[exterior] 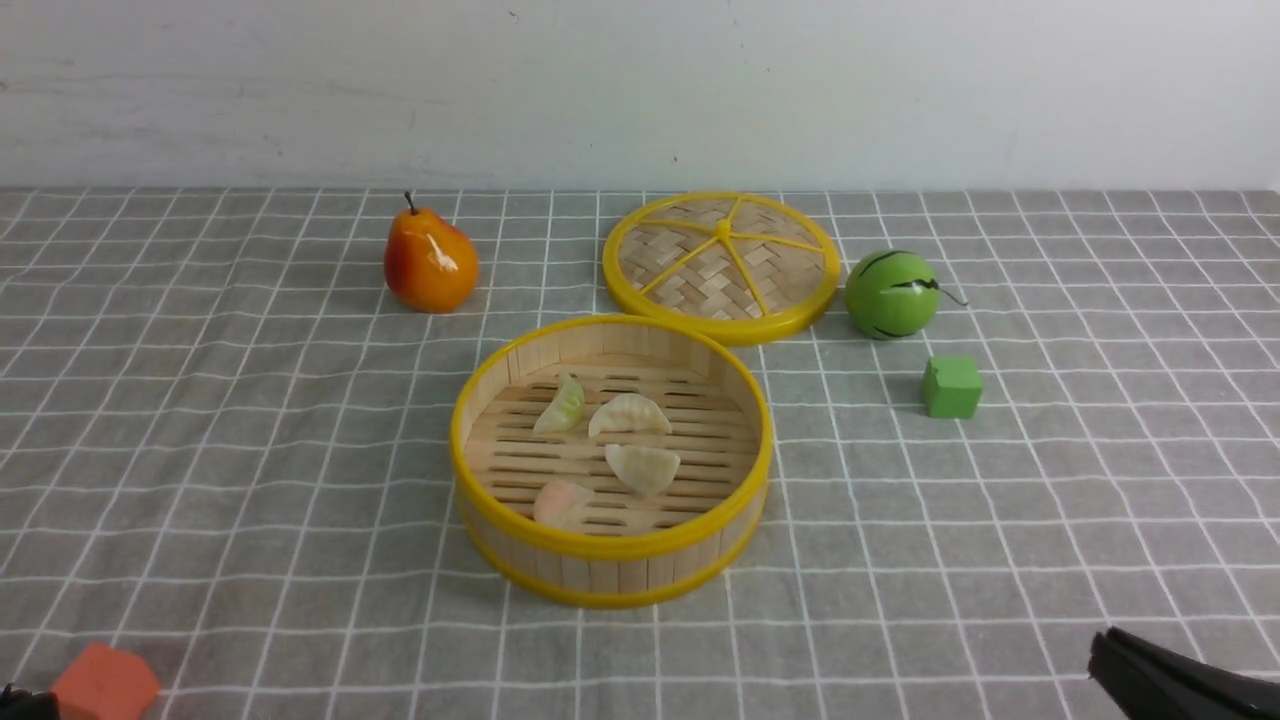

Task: Put the dumplings into the steamer on the table with the grey tablecloth.

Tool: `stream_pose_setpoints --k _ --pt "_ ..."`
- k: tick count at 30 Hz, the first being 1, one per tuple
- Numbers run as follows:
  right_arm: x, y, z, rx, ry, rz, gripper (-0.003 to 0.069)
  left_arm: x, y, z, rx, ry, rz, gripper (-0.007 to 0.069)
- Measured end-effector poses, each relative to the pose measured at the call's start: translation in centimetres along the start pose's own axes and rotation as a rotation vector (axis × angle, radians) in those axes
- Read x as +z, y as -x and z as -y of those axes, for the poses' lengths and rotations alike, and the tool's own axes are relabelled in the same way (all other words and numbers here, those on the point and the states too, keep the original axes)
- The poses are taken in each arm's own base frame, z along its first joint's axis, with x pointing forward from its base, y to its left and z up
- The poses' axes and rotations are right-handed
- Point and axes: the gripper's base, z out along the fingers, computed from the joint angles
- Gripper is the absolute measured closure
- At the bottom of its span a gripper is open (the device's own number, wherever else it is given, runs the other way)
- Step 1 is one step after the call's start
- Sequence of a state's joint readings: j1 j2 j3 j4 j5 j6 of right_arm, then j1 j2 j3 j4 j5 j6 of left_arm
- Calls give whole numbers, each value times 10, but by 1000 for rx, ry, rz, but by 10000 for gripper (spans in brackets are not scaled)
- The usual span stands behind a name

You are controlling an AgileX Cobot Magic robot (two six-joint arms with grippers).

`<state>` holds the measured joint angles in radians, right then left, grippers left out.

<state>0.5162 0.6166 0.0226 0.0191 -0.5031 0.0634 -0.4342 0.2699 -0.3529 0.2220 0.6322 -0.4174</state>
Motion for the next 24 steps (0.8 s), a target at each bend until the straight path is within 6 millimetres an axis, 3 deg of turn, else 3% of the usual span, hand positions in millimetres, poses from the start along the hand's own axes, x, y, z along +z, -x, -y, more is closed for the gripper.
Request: stream_pose_setpoints --k 9,19,24 --pt "-26 5 13 -119 -160 55 674 0 0 0 -1 1 -3 560" --pt "-55 -27 19 16 -337 -189 674 0 -1 0 -1 2 -7 547" --pt "-57 -28 20 32 -364 -213 674 0 -1 0 -1 3 -8 547"
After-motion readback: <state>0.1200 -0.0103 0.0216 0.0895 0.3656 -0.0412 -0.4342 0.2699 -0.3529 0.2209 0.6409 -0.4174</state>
